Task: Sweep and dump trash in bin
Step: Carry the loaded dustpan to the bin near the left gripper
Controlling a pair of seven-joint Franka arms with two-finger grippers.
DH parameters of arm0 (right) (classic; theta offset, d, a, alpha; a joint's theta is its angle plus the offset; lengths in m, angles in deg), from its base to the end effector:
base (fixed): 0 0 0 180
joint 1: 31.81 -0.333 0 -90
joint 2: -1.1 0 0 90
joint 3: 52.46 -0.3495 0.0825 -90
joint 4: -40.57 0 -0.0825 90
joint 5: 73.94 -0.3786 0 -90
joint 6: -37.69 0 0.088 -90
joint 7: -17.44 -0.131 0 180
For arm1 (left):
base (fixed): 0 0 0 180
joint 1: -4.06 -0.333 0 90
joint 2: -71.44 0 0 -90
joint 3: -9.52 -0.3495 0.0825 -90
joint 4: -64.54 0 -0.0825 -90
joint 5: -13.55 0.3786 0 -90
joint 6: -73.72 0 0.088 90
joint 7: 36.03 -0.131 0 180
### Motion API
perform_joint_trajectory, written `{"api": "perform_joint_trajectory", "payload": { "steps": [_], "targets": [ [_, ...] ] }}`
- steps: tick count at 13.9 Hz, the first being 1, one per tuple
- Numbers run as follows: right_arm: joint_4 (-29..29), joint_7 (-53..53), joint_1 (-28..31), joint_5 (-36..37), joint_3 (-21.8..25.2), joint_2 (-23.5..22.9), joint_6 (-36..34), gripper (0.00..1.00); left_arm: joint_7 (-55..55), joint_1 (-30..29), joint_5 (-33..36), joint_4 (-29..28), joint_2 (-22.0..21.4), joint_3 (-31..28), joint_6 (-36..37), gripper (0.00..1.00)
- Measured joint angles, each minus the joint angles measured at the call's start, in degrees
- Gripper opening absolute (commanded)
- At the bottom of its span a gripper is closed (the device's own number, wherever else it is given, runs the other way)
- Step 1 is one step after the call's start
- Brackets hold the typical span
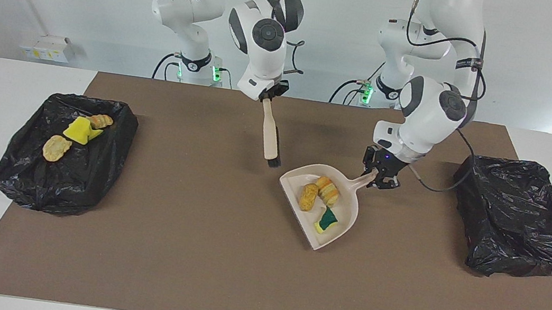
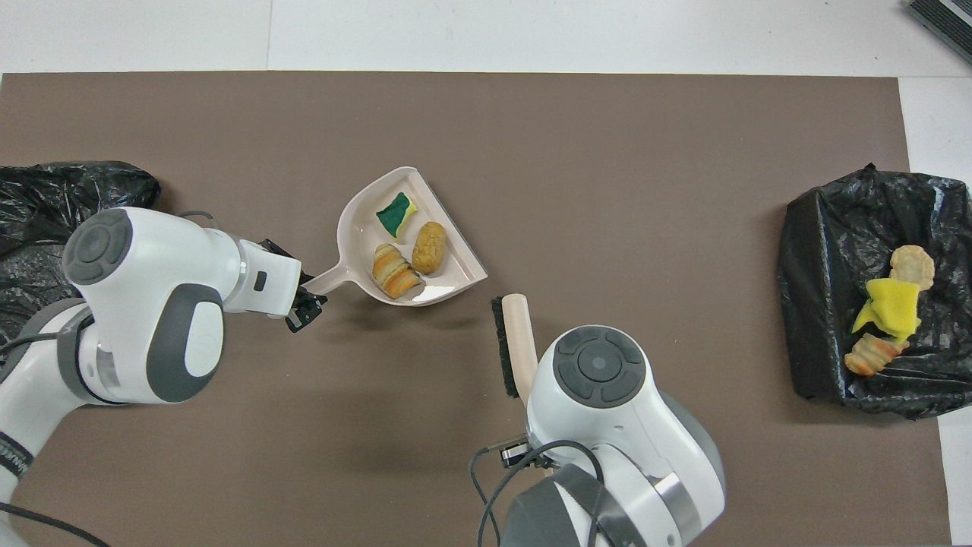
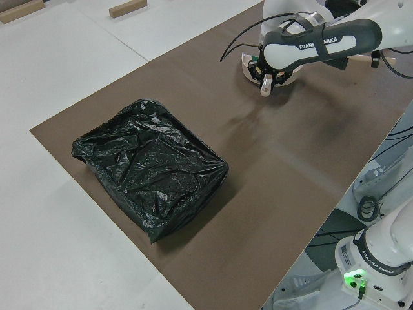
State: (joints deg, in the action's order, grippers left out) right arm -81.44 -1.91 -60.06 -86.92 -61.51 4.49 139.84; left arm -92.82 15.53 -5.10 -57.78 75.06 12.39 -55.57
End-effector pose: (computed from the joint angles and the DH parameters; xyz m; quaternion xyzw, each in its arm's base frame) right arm 0.3682 0.3124 0.4291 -0.9780 -0.1138 0.1735 0.0216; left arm 0.5354 -0.1517 0.3976 0.8598 -0.4931 0.0738 0.1107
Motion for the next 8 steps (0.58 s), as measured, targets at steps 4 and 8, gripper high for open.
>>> {"api": "perform_joint_trajectory", "payload": {
  "steps": [4, 8],
  "targets": [
    [-2.91, -8.68, -7.18, 0.13, -0.35, 0.32, 6.58, 0.0, 1.51, -6.72, -1.07, 0.19, -4.97, -0.53, 2.74, 0.0],
    [-5.47, -18.63, -14.54, 1.19, -0.53, -3.67, 12.99, 0.0, 1.48, -19.09, 0.36, 4.44, -8.01, -1.42, 12.71, 0.0]
  ]
}}
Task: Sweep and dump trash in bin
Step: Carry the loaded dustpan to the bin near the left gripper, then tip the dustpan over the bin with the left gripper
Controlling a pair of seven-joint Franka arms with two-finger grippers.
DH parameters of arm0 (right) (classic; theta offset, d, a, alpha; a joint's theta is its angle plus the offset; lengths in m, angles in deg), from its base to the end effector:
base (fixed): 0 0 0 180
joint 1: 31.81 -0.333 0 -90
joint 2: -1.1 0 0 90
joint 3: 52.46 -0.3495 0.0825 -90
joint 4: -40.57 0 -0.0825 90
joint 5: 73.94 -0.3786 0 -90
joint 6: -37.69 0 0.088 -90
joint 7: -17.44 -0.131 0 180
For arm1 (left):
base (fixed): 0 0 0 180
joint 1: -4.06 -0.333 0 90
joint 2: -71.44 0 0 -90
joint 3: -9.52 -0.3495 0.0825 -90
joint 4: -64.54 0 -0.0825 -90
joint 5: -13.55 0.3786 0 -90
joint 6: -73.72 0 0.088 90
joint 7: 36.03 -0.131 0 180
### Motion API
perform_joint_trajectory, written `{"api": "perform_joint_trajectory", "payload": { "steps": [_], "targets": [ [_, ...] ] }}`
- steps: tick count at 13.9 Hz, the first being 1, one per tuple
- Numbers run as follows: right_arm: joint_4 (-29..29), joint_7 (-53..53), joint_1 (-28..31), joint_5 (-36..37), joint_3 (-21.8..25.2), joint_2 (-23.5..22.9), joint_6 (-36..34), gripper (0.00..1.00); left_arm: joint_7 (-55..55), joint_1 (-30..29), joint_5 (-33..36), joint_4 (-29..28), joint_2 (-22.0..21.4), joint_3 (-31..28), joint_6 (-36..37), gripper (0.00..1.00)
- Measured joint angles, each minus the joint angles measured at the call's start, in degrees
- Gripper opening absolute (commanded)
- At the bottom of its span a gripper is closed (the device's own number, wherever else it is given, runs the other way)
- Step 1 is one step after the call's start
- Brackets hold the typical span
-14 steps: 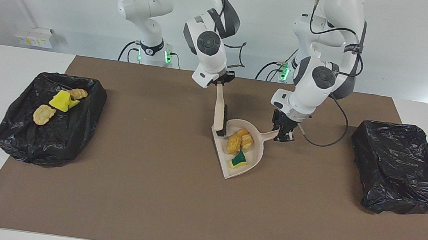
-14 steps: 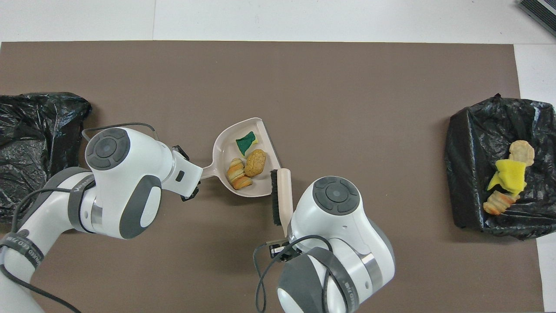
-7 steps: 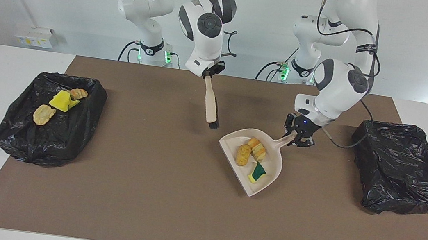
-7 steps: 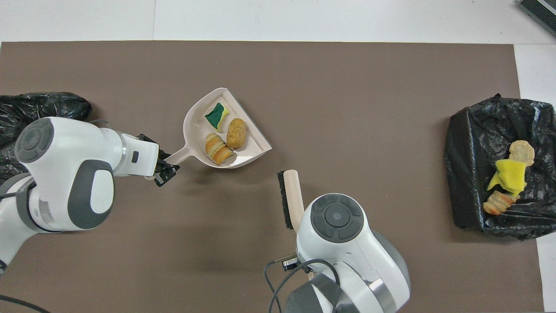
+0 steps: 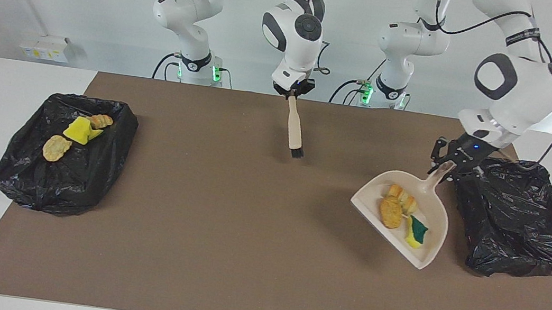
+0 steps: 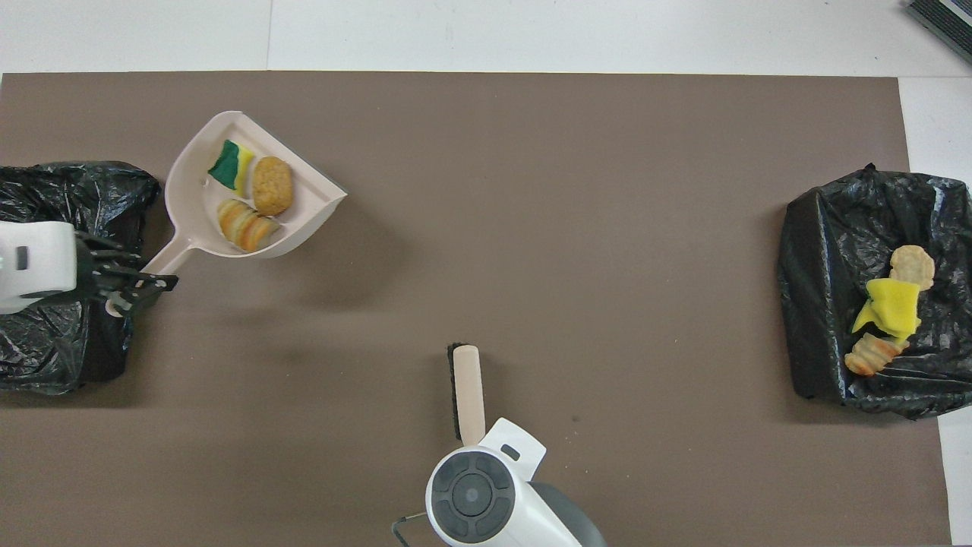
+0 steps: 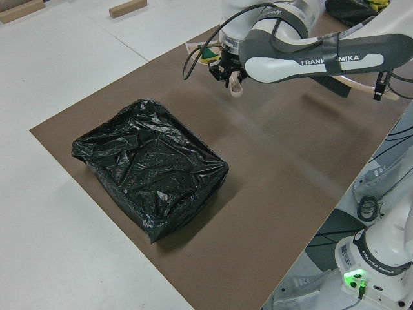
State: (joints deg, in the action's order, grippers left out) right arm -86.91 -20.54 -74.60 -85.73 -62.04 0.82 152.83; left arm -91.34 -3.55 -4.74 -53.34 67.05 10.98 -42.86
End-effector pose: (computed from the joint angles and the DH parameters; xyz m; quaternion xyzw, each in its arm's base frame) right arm 0.2875 0.4000 0.3698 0.9876 0.0707 -0.1395 0.0155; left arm 0.5317 0.0325 0.4900 0.9256 -0.3494 0.0960 0.1093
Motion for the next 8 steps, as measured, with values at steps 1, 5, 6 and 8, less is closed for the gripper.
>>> {"api": "perform_joint_trajectory", "payload": {
  "steps": [1, 5, 6, 8],
  "targets": [
    [-0.02, -1.75, -0.67, 0.62, -0.01, -1.29, 0.16, 0.0, -0.29, -3.11, 2.81, 2.1, 0.12, -0.09, 2.76, 0.0],
    [0.02, -4.17, -0.87, 1.25, 0.23, -3.1, -0.02, 0.0, -3.8, -11.86, 13.33, 12.19, 3.8, -0.32, 11.65, 0.0],
    [0.02, -4.45, -1.18, 1.27, 0.21, -3.27, -0.13, 0.0, -5.87, -14.43, 14.78, 14.97, 5.49, -0.31, 12.5, 0.0],
    [0.02, -5.7, -2.1, 1.38, 0.14, -3.49, -0.2, 0.0, -11.06, -19.46, 17.24, 19.24, 8.45, -0.35, 13.24, 0.0]
  ]
}}
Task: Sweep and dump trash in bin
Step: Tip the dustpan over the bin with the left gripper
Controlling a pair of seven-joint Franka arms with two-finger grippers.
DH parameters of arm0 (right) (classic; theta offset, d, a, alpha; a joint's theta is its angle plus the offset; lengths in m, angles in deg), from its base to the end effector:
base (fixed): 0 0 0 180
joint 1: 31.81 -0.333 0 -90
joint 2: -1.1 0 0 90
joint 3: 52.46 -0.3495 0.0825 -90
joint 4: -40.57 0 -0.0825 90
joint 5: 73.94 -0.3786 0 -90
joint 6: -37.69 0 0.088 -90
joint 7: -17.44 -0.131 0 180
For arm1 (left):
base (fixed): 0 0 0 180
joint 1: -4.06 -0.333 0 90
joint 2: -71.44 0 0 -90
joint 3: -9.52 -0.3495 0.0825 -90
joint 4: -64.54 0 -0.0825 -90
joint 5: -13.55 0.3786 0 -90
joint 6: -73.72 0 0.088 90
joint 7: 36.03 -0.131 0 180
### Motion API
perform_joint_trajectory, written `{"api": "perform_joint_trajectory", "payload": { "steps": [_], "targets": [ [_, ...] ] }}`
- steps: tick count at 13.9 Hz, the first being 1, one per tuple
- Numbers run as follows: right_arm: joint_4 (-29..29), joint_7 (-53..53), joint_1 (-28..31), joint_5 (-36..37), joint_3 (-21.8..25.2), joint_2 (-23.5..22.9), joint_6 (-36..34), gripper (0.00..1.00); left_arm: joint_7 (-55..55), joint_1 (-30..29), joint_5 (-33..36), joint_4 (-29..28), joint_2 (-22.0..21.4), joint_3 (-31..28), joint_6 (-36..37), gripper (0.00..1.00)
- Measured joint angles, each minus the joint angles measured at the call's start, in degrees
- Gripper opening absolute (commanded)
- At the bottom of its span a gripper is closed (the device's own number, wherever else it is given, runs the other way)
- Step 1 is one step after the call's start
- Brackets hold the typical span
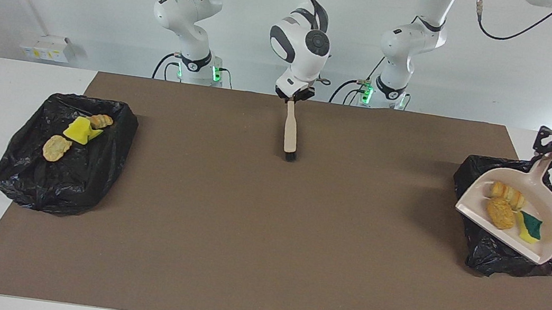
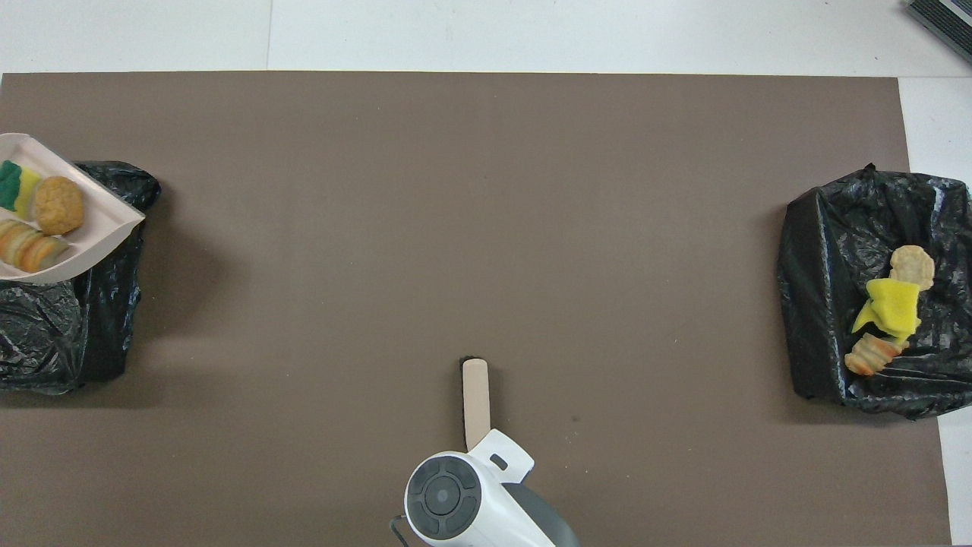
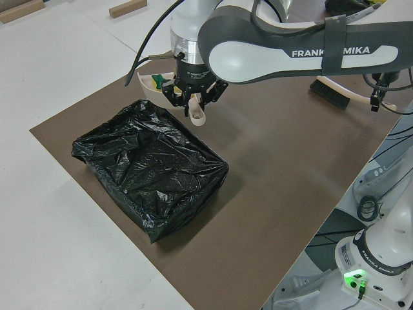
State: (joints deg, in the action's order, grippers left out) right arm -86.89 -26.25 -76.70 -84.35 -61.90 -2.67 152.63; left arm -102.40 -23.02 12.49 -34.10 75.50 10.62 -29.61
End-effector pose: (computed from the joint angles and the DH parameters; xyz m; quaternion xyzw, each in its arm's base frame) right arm 0.2757 0.4090 0.3400 0.9857 0.0427 -0.1538 0.0530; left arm 0.5257 0.2543 0.5430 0.9392 -0.3432 0.0108 0.0027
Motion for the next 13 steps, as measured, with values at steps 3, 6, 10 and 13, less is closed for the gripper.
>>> {"api": "perform_joint_trajectory", "payload": {
  "steps": [3, 6, 10, 13],
  "targets": [
    [0.01, -0.45, -0.46, 0.19, 0.01, -0.01, 0.0, 0.03, -10.8, -6.61, 2.37, 3.27, 2.07, -0.07, 0.26, 0.0],
    [0.01, -0.45, -0.46, 0.25, 0.06, -0.02, 0.0, 0.1, -20.99, -7.77, 6.97, 3.92, 2.13, 0.21, 0.34, 0.0],
    [0.03, -0.46, -0.45, 0.26, 0.08, -0.02, 0.0, 0.15, -27.59, -5.93, 16.15, 3.91, 2.47, 1.53, 0.38, 0.0],
    [0.04, -0.46, -0.45, 0.27, 0.08, -0.04, 0.09, 0.19, -30.46, -5.34, 21.19, 3.91, 2.62, 1.6, -0.57, 0.0]
  ]
}}
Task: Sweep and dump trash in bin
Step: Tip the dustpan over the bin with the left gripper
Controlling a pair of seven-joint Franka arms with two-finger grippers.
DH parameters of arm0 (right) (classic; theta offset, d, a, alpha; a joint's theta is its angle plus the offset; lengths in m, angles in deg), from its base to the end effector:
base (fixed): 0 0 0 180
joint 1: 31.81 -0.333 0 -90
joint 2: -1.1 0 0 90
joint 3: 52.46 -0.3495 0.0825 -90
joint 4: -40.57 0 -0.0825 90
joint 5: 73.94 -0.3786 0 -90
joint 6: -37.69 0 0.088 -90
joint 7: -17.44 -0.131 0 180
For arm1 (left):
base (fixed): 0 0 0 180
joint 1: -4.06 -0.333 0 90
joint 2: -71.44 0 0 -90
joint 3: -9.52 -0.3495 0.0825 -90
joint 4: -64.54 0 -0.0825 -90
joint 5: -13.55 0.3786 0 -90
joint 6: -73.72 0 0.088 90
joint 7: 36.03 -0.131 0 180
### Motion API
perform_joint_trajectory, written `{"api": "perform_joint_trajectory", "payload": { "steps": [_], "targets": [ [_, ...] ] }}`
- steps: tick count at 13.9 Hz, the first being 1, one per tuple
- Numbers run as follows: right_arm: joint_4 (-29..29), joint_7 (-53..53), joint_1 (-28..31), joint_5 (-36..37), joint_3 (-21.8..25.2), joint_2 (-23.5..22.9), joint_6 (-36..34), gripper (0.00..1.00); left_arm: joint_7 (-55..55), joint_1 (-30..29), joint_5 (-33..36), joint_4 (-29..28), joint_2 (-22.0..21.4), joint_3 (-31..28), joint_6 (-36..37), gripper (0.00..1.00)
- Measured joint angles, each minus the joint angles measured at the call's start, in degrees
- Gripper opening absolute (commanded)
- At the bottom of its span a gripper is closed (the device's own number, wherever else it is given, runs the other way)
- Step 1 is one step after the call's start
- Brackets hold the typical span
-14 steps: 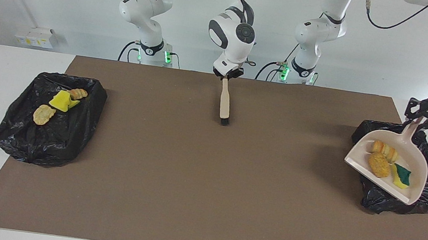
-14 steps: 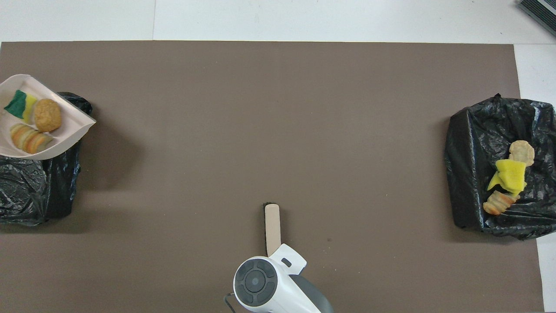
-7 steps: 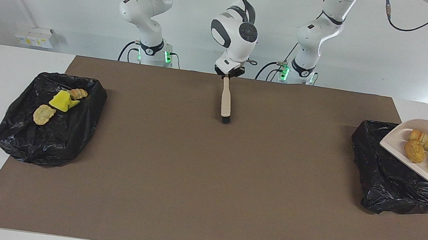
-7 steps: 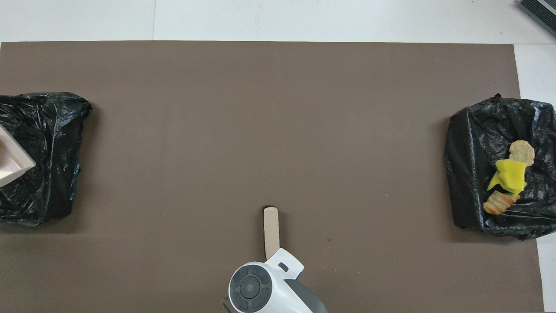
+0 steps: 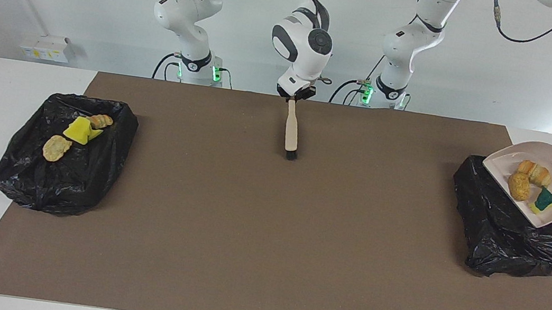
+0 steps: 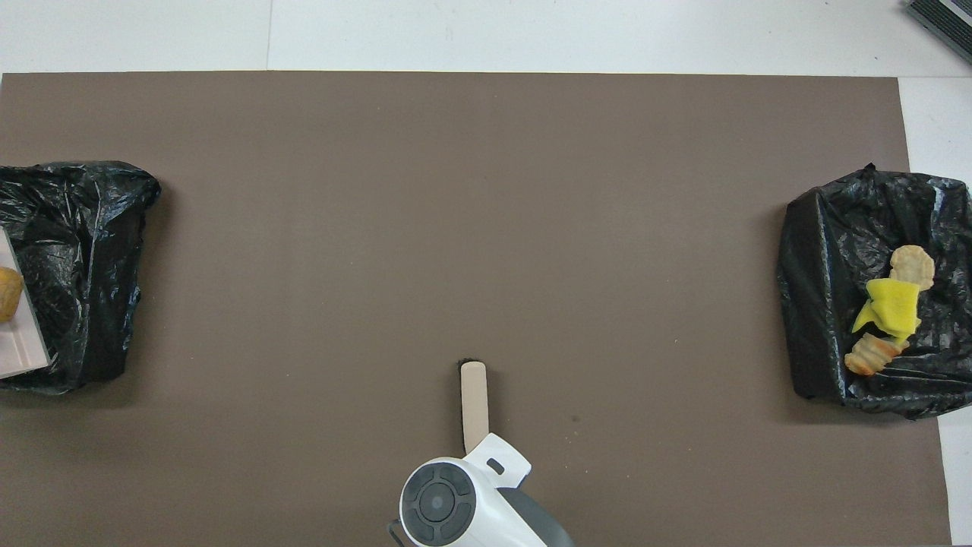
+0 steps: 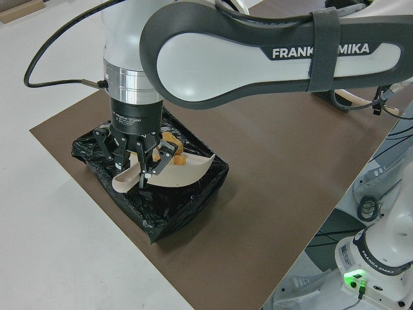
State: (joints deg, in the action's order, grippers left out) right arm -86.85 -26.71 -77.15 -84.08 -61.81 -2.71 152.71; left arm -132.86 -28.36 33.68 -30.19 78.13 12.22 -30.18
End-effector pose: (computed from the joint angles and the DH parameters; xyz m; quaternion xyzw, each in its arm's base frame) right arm 0.2737 0.4108 0.3400 0.9860 0.0431 -0.1515 0.0549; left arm 0.5066 0.3328 0.5556 -0.7997 0.5761 0.1402 0.0946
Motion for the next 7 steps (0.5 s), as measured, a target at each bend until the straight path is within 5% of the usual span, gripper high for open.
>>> {"api": "perform_joint_trajectory", "payload": {
  "steps": [7],
  "targets": [
    [0.1, 0.0, 0.0, 0.01, 0.0, -0.12, 0.26, 0.34, -3.71, 6.09, 12.04, 0.03, 0.11, 0.27, -2.0, 0.0]
  ]
}}
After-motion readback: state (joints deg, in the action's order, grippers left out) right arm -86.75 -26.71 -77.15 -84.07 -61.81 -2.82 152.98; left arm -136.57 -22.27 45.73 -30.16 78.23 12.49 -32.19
